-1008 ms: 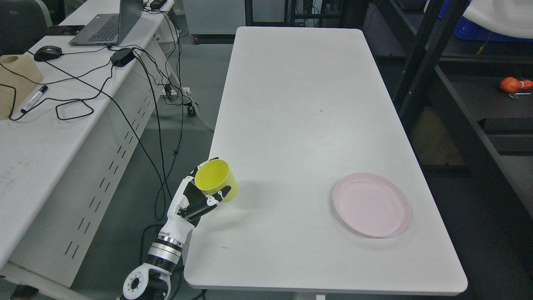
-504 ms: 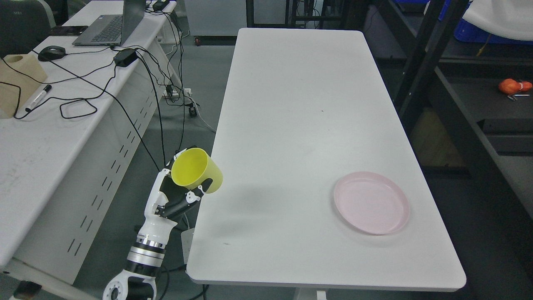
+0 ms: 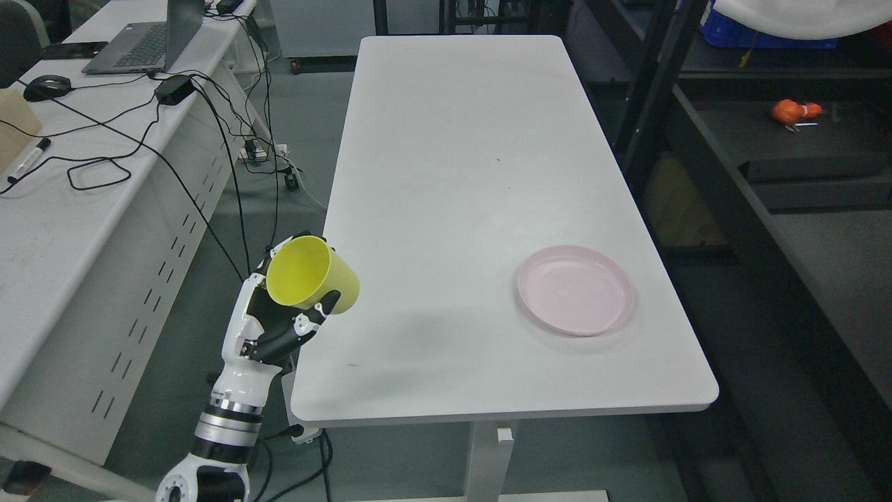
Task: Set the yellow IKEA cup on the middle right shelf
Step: 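Lift the yellow cup off the table with the left hand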
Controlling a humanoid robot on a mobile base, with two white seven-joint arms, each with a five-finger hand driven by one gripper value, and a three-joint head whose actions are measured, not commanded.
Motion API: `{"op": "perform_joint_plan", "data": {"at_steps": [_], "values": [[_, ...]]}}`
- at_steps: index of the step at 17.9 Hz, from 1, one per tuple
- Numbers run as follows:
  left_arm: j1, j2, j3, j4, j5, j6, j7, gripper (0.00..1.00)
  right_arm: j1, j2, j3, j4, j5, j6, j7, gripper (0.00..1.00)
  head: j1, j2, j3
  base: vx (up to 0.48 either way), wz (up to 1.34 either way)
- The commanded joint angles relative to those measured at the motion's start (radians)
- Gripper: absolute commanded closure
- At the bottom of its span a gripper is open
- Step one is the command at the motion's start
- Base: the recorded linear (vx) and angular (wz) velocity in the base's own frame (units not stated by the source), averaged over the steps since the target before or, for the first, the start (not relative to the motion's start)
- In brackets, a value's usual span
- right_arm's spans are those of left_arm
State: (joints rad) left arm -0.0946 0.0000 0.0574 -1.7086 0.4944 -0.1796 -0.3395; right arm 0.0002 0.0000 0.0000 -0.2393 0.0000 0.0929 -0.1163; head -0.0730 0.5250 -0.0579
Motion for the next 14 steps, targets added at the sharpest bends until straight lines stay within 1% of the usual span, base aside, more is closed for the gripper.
{"op": "perform_joint_plan", "data": {"at_steps": [1, 9, 14], "values": [[0.015, 0.018, 0.016, -0.059, 0.001, 0.000, 0.000, 0.99, 0.014, -0.017, 0.017, 0.000, -0.025, 0.001, 0.000, 0.01, 0.0000, 0.000, 0.000, -0.190, -0.37], [0.035, 0.018, -0.005, -0.057, 0.001, -0.004, 0.000, 0.99, 0.014, -0.017, 0.017, 0.000, -0.025, 0.001, 0.000, 0.01, 0.0000, 0.000, 0.000, -0.212, -0.46], [0.045, 0.018, -0.033, -0.059, 0.001, -0.006, -0.001, 0.98, 0.014, -0.017, 0.017, 0.000, -0.025, 0.001, 0.000, 0.01, 0.0000, 0.000, 0.000, -0.246, -0.71]]}}
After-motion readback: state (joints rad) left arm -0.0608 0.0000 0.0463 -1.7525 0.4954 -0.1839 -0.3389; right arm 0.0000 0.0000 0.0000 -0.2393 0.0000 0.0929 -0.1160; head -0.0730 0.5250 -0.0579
